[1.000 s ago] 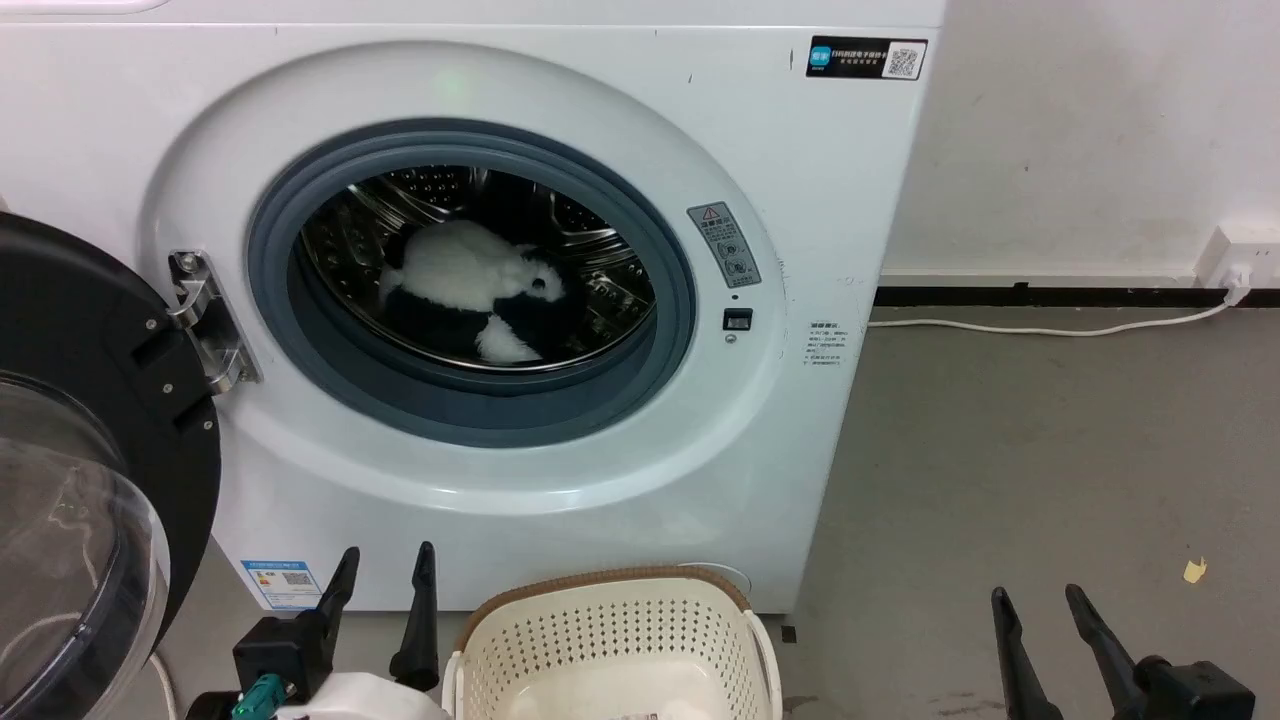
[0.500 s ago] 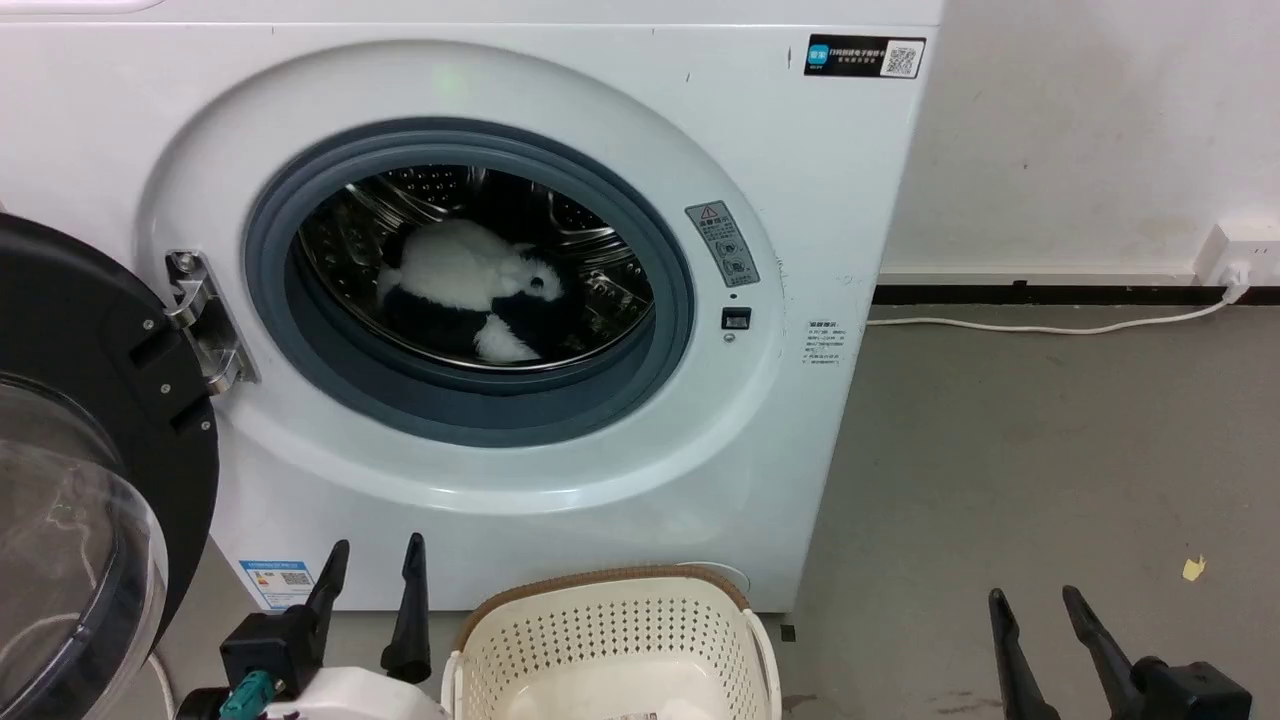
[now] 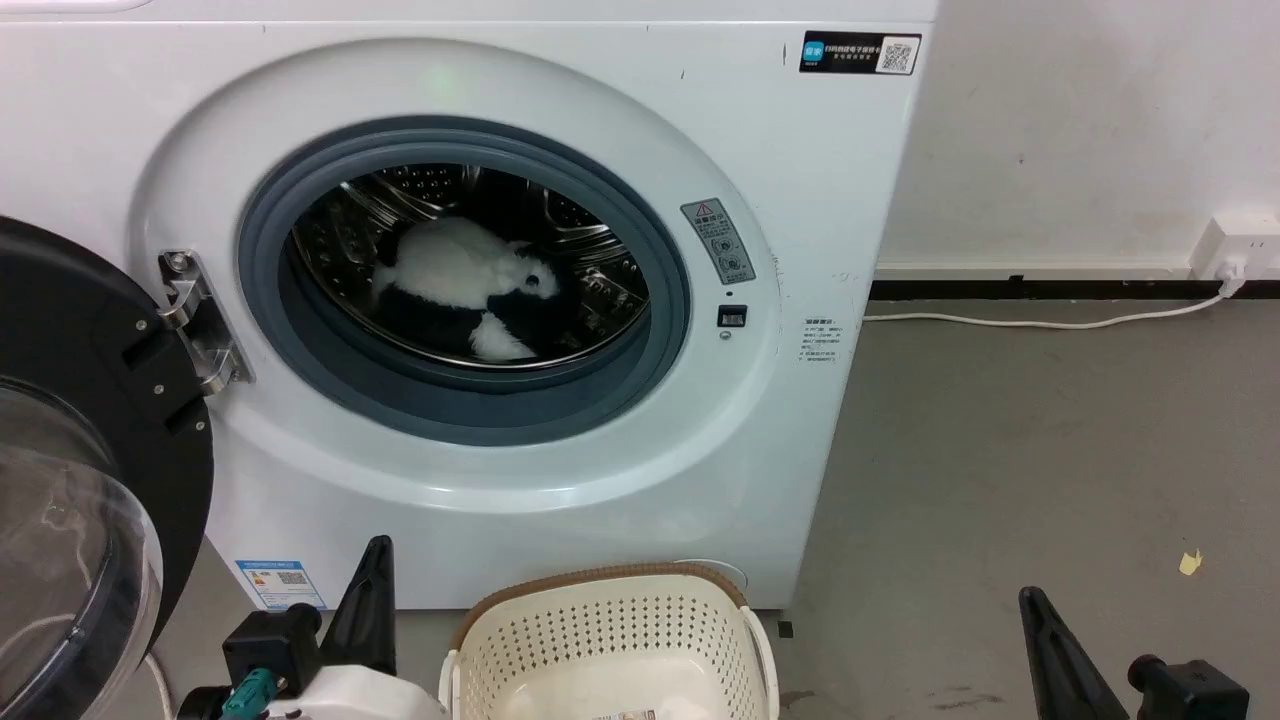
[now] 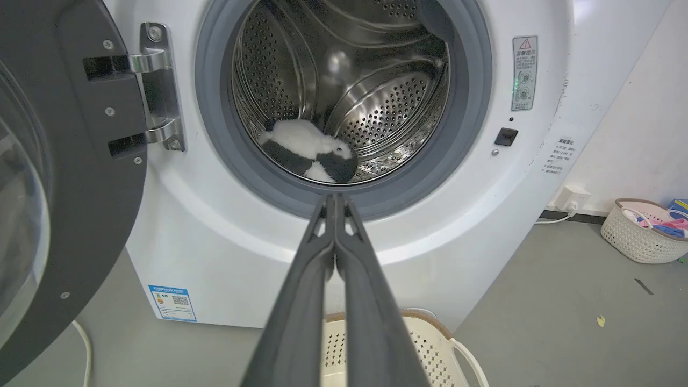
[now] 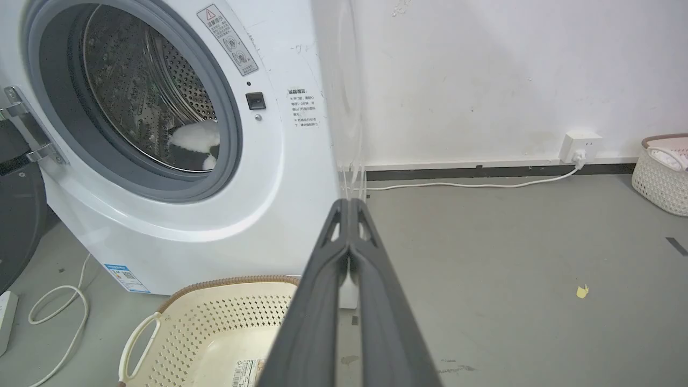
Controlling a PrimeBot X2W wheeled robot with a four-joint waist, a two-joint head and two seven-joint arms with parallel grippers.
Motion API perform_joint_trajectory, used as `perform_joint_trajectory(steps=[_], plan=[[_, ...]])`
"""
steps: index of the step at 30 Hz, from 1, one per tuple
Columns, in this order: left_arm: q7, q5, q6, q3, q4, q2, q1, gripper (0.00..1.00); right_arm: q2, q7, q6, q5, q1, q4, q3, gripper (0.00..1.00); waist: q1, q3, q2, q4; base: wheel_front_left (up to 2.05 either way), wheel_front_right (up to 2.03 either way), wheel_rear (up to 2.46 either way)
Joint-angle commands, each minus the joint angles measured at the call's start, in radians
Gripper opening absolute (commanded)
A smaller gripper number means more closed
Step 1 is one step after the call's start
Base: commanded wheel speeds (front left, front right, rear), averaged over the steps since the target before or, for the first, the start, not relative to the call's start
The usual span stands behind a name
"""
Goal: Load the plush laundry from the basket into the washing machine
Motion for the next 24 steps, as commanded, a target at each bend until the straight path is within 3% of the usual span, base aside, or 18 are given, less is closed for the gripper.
perform_joint_trajectory(steps=[1, 24], plan=[[0.006, 0.016, -0.003, 0.007, -0.01, -0.005, 0.001, 0.0, 0.0, 0.005, 0.0, -0.007, -0.006, -0.005, 0.001, 0.0, 0.0, 0.001, 0.0, -0.002, 0.0, 0.0, 0.0], [0.051, 0.085, -0.015, 0.039, -0.048, -0.033, 0.004, 0.0, 0.0, 0.04, 0.0, -0.035, -0.031, -0.023, 0.006, 0.0, 0.0, 0.014, 0.0, -0.018, 0.0, 0.0, 0.0]])
